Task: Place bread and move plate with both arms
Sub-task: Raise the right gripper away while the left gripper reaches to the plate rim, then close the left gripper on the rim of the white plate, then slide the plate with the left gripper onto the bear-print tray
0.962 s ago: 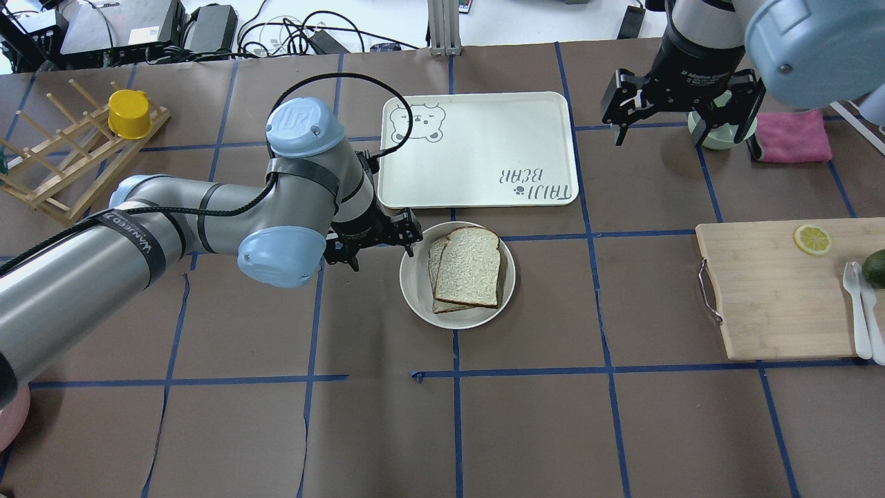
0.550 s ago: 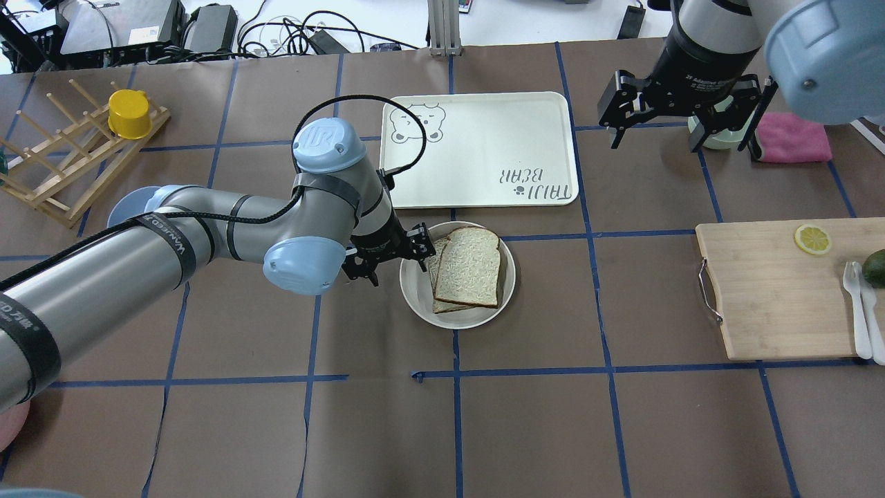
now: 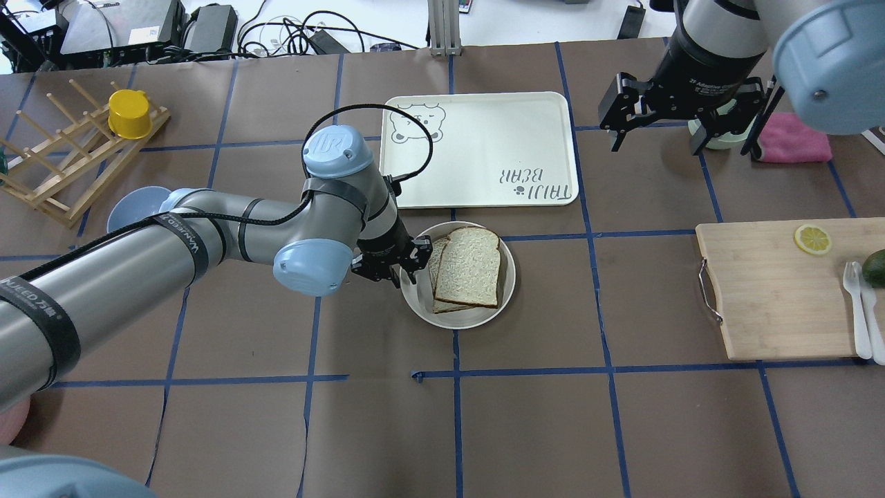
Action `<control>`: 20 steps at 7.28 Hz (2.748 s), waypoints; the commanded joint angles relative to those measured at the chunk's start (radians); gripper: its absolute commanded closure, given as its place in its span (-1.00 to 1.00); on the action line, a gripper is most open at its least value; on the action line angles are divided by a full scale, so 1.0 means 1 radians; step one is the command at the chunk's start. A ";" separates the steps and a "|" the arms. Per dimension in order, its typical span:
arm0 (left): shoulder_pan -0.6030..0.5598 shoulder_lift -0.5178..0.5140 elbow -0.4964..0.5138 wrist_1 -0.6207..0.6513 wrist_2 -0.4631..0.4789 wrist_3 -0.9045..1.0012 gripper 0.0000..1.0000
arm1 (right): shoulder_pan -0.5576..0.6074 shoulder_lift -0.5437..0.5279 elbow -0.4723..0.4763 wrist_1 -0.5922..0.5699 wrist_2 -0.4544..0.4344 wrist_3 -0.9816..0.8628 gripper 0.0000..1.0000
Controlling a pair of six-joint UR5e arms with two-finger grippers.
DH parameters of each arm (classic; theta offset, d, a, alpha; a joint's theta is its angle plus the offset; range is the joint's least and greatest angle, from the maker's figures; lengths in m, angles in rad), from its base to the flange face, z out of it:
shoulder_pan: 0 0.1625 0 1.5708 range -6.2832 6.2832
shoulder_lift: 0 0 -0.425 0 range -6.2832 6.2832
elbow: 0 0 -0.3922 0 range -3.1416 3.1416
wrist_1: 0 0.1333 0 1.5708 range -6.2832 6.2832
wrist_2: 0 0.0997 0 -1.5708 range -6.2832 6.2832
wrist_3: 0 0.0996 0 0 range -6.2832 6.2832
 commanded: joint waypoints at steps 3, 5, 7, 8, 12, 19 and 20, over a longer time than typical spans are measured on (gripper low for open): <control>0.013 0.016 0.035 -0.017 -0.102 0.014 1.00 | 0.002 -0.005 -0.002 0.057 -0.006 -0.005 -1.00; 0.062 0.033 0.066 -0.070 -0.169 0.015 1.00 | 0.004 -0.005 -0.001 0.057 -0.006 -0.003 -1.00; 0.079 0.029 0.113 -0.071 -0.172 0.038 1.00 | 0.004 -0.004 0.001 0.058 -0.008 -0.003 -1.00; 0.081 -0.006 0.176 -0.073 -0.176 0.038 1.00 | 0.004 -0.004 -0.001 0.057 -0.008 -0.002 -1.00; 0.081 -0.218 0.503 -0.106 -0.191 0.116 1.00 | 0.005 -0.004 0.001 0.057 -0.011 0.003 -1.00; 0.081 -0.427 0.687 -0.096 -0.189 0.136 1.00 | 0.005 -0.004 0.007 0.057 -0.011 0.001 -1.00; 0.081 -0.424 0.680 -0.090 -0.189 0.138 0.70 | 0.005 -0.005 0.017 0.057 -0.012 0.004 -1.00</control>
